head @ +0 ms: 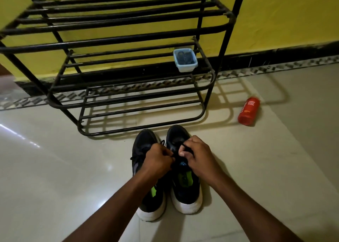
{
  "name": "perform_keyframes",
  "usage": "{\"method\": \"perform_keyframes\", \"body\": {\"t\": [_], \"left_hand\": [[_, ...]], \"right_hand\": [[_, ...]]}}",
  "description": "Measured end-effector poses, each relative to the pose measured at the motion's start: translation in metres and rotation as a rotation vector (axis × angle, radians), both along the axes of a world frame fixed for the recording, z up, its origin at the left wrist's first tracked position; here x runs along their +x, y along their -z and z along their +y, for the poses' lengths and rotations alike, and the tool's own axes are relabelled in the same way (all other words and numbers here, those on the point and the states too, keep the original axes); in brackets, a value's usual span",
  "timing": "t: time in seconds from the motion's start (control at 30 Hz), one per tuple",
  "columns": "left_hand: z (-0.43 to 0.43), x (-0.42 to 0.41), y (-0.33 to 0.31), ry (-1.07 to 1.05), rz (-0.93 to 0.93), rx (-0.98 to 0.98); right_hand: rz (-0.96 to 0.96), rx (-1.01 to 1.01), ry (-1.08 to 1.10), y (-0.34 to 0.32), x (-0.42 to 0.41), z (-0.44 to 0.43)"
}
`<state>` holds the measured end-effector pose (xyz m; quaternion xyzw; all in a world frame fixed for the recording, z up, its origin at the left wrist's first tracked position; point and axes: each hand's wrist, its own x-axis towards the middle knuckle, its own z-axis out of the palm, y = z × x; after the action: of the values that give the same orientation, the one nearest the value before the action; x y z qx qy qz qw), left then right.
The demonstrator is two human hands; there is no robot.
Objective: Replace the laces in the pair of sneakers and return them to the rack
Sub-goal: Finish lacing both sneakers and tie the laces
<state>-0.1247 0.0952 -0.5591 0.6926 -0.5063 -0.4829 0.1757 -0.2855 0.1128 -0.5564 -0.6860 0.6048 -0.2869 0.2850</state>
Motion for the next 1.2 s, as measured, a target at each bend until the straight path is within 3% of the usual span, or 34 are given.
{"method": "perform_keyframes", "body": {"t": [0.27,0.5,0.73,0.97,1.2], "left_hand": [[0.001,0.000,-0.006,0.034,0.037,-0.028],[0.004,0.001,-0.011,0.047,0.004,-0.042],[0.005,0.002,-0.010,0.015,0.026,-0.030],[0.009,0.000,-0.012,-0.024,0.009,-0.083],[0.007,0.000,-0.012,-0.068,0.088,-0.049]], "right_hand": [[0.030,-0.010,-0.020,0.003,0.005,0.000],[-0.017,-0.083,0.096,0.012,0.018,0.009],[0.360,-0.116,-0.010,0.002,0.013,0.009],[0.529,-0.042,-0.106,-0.011,0.011,0.009],[0.416,-0.031,-0.067,-0.004,0.010,0.007]]}}
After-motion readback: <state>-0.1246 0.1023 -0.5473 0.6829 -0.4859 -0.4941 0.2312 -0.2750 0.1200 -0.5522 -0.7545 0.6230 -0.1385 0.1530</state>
